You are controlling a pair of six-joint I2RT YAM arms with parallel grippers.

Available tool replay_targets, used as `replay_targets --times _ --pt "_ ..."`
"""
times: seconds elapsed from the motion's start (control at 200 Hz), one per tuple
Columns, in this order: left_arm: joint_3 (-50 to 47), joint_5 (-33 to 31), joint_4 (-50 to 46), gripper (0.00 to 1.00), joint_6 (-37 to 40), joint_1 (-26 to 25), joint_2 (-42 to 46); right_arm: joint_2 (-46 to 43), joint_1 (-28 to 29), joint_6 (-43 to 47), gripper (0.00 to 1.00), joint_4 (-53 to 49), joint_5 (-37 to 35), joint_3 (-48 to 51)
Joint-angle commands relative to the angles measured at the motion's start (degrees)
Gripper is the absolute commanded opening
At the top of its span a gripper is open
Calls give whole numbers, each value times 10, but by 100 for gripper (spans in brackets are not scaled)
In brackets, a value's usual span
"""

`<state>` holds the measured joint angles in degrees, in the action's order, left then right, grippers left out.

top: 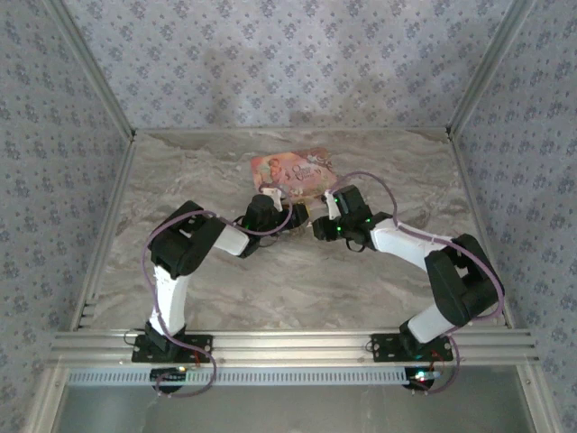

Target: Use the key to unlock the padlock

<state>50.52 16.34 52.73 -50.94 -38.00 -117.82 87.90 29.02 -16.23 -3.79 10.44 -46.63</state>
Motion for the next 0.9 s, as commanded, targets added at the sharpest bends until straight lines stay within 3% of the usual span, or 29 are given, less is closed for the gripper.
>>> replay_targets --times 0.0,0.43,0.66,0.894 --pt "1 6 -9 39 -28 -3 -33 -7 -24 -35 37 31 20 10" --pt "0 -33 156 47 -72 -22 -108 -1 -52 -43 37 52 39 28" --pt "-24 -92 147 48 -75 -29 -91 33 -68 -49 33 70 16 10" --pt "-23 -97 152 49 -79 -31 -93 114 -78 -49 29 82 3 -51"
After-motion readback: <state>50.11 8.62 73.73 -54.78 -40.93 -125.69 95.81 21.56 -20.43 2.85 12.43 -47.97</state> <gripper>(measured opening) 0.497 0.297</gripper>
